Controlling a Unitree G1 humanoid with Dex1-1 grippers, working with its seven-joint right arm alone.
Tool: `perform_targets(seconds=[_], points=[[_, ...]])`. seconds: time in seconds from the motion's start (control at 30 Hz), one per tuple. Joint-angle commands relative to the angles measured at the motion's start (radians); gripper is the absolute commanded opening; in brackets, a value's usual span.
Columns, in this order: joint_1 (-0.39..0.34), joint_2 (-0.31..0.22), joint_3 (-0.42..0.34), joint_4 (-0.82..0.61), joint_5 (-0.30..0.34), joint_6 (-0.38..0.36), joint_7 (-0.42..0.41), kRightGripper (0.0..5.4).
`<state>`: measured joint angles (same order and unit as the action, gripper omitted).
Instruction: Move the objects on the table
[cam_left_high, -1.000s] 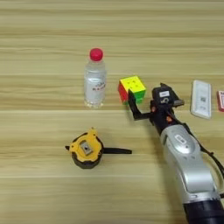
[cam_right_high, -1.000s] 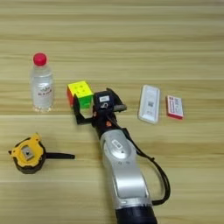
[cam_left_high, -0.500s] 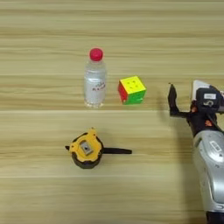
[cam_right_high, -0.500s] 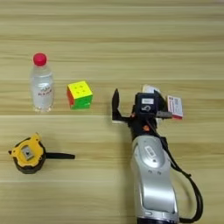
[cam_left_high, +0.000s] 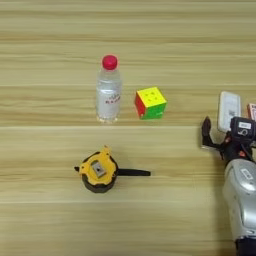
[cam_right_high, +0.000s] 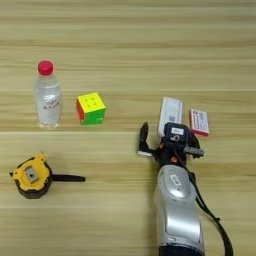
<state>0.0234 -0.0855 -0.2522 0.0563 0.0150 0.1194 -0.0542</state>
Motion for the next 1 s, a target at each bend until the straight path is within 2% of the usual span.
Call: perform_targets(seconds=[0.03, 0.77, 1.0], points=[[-0.071, -0.028, -0.009, -0.001, 0.01, -0.047, -0.005, 5.35], [-0.171, -0.058, -0.034, 0.187, 0.044, -0.067, 0.001, 5.35], [-0.194, -0.063, -0.043, 0.237, 0.079, -0.058, 0.025, 5.35]])
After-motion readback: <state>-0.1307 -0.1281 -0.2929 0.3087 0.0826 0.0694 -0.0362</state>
